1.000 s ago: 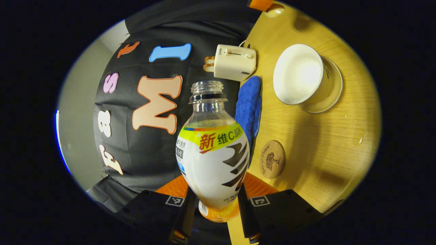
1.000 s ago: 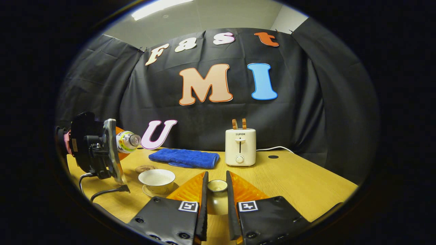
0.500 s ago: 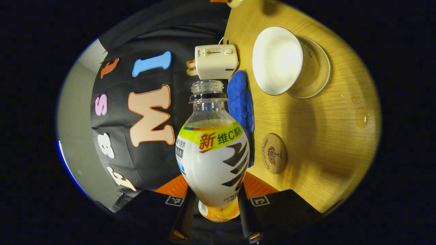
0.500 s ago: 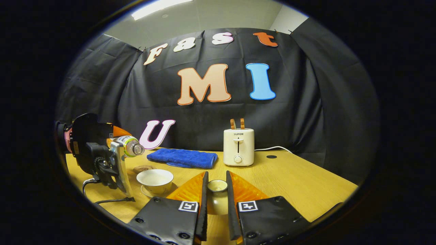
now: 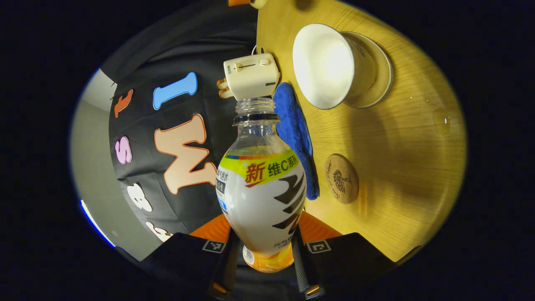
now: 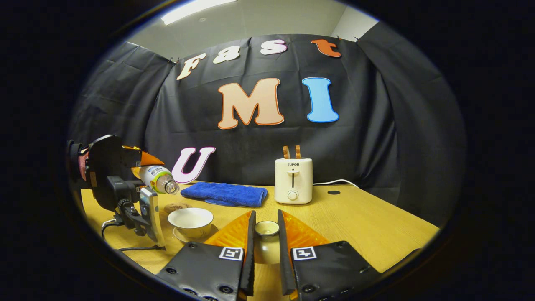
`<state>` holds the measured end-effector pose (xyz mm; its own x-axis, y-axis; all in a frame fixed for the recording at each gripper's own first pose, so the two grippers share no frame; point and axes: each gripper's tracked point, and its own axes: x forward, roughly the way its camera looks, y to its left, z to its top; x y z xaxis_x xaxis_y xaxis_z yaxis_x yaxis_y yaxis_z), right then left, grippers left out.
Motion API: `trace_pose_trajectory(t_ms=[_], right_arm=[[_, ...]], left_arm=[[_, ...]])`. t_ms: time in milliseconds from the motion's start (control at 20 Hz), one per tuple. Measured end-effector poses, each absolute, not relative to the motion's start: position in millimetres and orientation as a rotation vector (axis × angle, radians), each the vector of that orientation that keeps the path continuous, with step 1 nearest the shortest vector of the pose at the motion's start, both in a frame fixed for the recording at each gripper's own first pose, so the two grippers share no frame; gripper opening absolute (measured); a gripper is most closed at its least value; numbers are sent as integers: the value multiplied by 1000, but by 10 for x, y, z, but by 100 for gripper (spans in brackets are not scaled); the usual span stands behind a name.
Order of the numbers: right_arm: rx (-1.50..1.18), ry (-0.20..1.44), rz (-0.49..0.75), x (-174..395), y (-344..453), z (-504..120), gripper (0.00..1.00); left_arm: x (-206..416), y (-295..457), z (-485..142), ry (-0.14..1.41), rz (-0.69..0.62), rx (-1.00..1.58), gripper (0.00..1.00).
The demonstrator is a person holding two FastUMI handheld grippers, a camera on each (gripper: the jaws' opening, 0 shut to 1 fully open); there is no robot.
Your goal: Open the teacup lid with one hand, grasp the water bottle and pour water into the teacup with the other hand; after pouring, place the water bottle on the coaster and then close the teacup lid.
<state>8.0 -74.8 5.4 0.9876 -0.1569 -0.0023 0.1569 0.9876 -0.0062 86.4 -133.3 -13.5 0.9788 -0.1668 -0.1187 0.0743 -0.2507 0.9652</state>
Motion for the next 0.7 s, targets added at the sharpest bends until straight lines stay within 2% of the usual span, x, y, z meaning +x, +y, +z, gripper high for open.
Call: trace_pose_trajectory(t_ms=[250, 300, 350, 400, 700], right_arm=[[-6, 3, -157, 81, -755, 54, 29], [-6, 3, -157, 84, -754, 54, 29], [-6, 3, -157, 83, -755, 57, 28], [-6, 3, -157, 79, -753, 54, 29], [-6, 3, -155, 86, -756, 51, 29]], left_arm=[[900, -1292, -61, -74, -213, 1886, 55], [892, -1295, -51, -80, -211, 1900, 53], [892, -1291, -23, -80, -208, 1912, 55], [888, -1295, -21, -82, -208, 1922, 53], [878, -1325, 5, -88, -209, 1997, 55]])
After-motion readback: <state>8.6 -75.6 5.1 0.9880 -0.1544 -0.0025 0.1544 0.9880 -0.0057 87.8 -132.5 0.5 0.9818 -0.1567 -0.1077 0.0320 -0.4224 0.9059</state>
